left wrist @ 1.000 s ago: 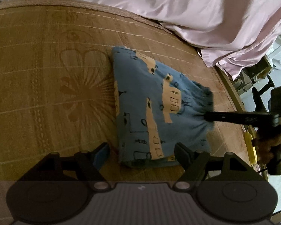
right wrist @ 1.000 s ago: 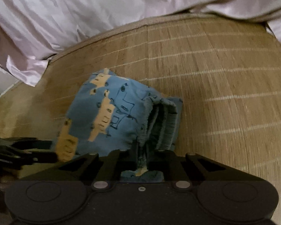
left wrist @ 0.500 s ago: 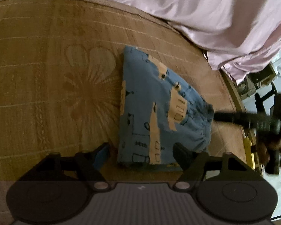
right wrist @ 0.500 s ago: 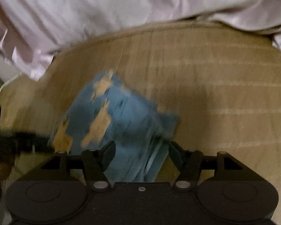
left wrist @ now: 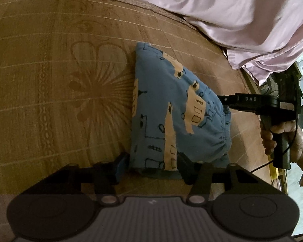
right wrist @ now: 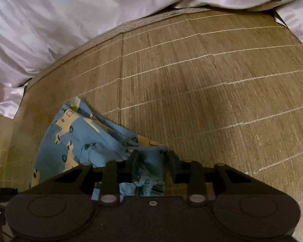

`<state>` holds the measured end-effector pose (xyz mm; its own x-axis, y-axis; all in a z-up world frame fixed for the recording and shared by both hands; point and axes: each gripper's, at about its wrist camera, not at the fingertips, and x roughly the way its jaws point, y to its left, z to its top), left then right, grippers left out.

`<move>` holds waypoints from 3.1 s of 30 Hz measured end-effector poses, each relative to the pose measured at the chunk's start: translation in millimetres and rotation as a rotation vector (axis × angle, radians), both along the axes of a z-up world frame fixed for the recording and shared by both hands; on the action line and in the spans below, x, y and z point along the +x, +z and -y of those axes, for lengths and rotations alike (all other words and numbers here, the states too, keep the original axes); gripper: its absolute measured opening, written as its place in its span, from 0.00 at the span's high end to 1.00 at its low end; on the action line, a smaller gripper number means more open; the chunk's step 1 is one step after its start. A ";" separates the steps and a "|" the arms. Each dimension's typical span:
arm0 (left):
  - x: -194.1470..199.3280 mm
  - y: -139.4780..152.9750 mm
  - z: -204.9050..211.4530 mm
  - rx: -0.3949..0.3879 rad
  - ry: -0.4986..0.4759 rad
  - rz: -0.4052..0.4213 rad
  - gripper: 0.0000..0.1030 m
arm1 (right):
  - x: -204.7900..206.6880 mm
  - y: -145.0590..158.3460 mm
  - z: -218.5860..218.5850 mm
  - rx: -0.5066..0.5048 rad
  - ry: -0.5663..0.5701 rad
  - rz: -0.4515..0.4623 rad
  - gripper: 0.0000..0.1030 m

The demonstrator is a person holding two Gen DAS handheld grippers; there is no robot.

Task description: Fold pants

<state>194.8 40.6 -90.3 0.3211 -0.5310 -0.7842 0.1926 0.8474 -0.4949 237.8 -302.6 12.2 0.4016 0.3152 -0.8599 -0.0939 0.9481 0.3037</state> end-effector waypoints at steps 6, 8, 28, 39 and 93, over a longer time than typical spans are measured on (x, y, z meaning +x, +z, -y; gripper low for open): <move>-1.3 0.6 2.2 0.021 -0.016 0.013 0.70 | -7.4 1.2 -11.6 -0.050 -0.001 0.038 0.89; -2.0 2.8 3.7 0.030 -0.018 0.023 0.77 | -11.1 2.5 -13.3 -0.059 -0.010 0.060 0.91; 15.2 39.0 24.2 0.121 -0.048 0.188 0.83 | 3.7 60.3 -57.3 -0.246 0.144 0.324 0.93; 78.2 45.4 33.8 0.120 0.006 0.357 0.83 | 105.4 82.6 -60.0 -0.339 0.192 0.427 0.93; -7.7 43.0 25.9 0.380 0.216 0.507 0.00 | -112.9 33.7 -64.4 -0.237 -0.084 0.723 0.01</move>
<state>187.1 14.8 -47.3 0.7670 -0.1303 -0.6283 0.1293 0.9905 -0.0476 124.9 -238.2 45.8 0.9045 0.0988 -0.4149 -0.1166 0.9930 -0.0178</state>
